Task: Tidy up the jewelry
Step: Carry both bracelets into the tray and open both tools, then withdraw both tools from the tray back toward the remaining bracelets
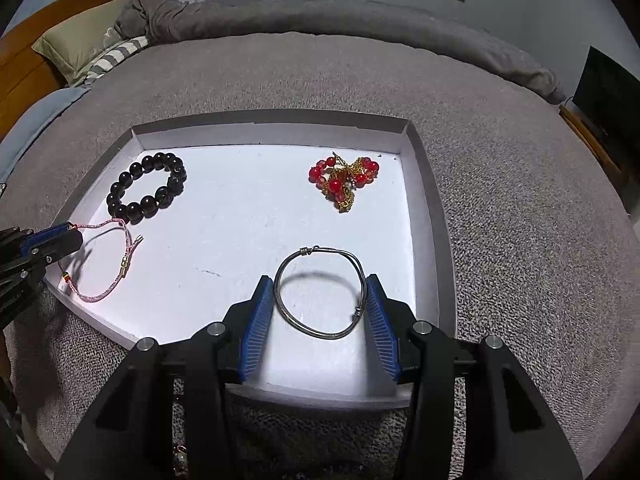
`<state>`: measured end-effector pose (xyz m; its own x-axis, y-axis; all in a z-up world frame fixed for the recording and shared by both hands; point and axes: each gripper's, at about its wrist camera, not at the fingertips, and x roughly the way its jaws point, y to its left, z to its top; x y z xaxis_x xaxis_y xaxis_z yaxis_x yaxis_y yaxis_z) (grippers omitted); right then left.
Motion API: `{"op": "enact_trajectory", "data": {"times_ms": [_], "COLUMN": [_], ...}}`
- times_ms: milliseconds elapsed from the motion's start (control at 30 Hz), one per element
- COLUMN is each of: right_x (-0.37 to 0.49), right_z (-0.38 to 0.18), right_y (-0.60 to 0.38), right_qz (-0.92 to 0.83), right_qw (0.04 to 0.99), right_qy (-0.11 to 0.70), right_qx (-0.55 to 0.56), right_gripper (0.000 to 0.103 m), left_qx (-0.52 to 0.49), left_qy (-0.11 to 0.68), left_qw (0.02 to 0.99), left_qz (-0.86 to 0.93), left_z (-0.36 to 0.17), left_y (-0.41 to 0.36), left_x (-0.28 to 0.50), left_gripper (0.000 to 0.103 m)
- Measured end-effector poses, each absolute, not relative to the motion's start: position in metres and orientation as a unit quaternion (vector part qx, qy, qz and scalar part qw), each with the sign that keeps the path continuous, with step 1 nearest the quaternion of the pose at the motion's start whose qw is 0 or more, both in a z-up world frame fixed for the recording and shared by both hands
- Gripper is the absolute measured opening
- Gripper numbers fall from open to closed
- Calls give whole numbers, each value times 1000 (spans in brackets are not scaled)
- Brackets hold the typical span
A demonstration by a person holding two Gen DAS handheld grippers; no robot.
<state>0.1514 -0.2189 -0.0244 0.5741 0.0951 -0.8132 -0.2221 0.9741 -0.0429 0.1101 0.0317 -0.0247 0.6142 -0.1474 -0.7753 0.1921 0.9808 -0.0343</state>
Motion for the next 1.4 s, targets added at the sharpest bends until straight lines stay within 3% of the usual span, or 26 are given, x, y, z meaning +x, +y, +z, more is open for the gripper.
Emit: {"op": "enact_trajectory", "data": {"times_ms": [167,333,433,467,500,633,700,800,1000,1133,1400], "right_x": [152,152,151,150,149,140,136,126,103,91,71], "right_z": [-23,-24,-21,-20,-18,-5,3,16,38,47,51], "right_y": [-219,-221,-223,-224,-224,-225,-228,-235,-254,-266,-284], "right_qz": [90,91,90,91,91,94,91,87,78,71,63], "right_qw": [883,883,885,887,889,900,907,917,934,939,944], "right_qy": [456,456,452,448,444,422,409,388,349,335,325], "right_qx": [-70,-67,-62,-59,-58,-56,-50,-37,-18,-4,-4], "right_gripper": [47,47,49,55,61,63,72,79,97,97,97], "left_qx": [21,14,15,15,11,0,-4,-8,-9,-17,-6], "left_qy": [429,423,412,408,404,389,381,363,340,327,319], "left_qw": [898,900,905,907,909,915,918,926,934,940,943], "left_qz": [-97,-106,-104,-104,-106,-107,-108,-106,-107,-98,-94], "left_z": [-23,-18,-12,-9,-6,7,14,26,41,49,58], "left_y": [33,33,32,32,33,35,35,37,39,43,41], "left_x": [110,107,103,102,100,95,92,84,68,58,41], "left_gripper": [18,27,44,47,49,57,60,79,87,93,95]}}
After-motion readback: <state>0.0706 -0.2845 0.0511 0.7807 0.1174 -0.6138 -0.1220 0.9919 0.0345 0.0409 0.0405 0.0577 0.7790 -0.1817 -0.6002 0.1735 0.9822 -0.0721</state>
